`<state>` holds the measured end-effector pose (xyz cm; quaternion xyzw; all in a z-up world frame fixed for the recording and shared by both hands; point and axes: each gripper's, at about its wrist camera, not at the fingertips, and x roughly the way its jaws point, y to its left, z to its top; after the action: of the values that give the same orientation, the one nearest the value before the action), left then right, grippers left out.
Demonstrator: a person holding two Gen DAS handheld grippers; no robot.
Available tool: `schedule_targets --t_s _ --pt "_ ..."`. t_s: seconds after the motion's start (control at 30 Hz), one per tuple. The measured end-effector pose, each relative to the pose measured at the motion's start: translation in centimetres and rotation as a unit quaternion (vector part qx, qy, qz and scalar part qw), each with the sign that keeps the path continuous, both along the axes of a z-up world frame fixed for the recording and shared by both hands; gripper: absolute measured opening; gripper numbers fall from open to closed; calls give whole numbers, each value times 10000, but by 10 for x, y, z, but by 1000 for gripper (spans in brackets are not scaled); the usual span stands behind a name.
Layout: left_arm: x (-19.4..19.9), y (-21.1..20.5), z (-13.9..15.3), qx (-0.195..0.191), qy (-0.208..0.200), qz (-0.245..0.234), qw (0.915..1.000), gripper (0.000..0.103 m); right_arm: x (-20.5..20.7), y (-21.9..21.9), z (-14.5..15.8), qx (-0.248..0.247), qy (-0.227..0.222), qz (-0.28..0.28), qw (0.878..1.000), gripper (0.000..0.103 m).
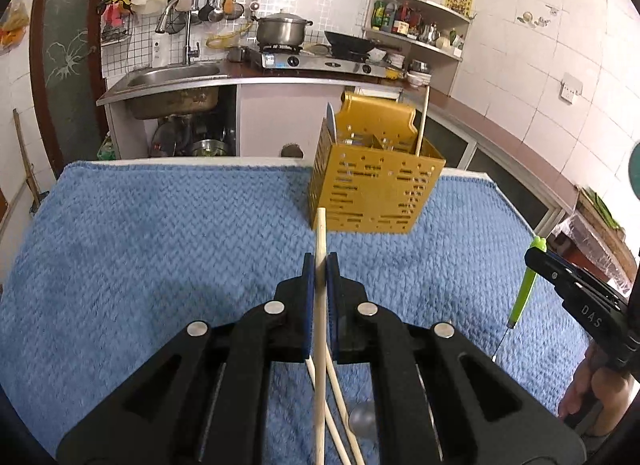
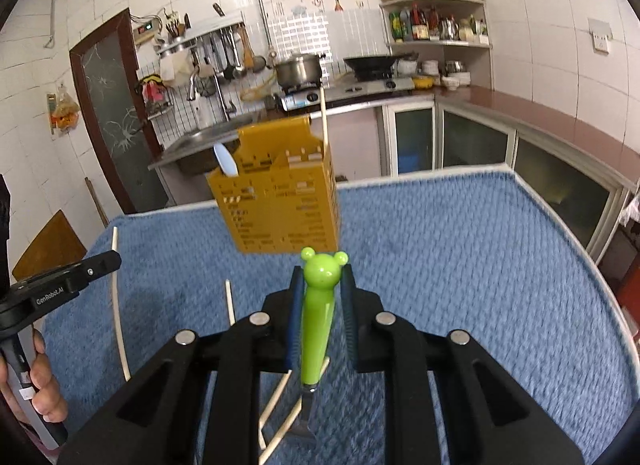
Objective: Organize utensils
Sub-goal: 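Lift the knife with the right tool while the left tool carries the chopstick to the yellow holder, then lower the knife blade-first into the yellow holder while the left tool lowers the chopstick into it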
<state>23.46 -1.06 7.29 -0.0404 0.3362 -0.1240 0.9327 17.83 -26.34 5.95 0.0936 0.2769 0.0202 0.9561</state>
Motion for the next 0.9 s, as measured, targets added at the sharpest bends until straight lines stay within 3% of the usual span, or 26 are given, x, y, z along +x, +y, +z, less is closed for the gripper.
schedule_targets --t_s 0.3,0.43,0.9 --pt "22 -10 32 -19 -358 -75 9993 5 26 3 40 -253 -433 1 9987 19" --pt "36 -17 55 19 -712 -70 9974 5 48 0 63 -376 -586 2 9976 19" --pt "118 -58 146 -229 -1889 -8 9817 5 116 -3 149 -663 -1103 -41 9917 19"
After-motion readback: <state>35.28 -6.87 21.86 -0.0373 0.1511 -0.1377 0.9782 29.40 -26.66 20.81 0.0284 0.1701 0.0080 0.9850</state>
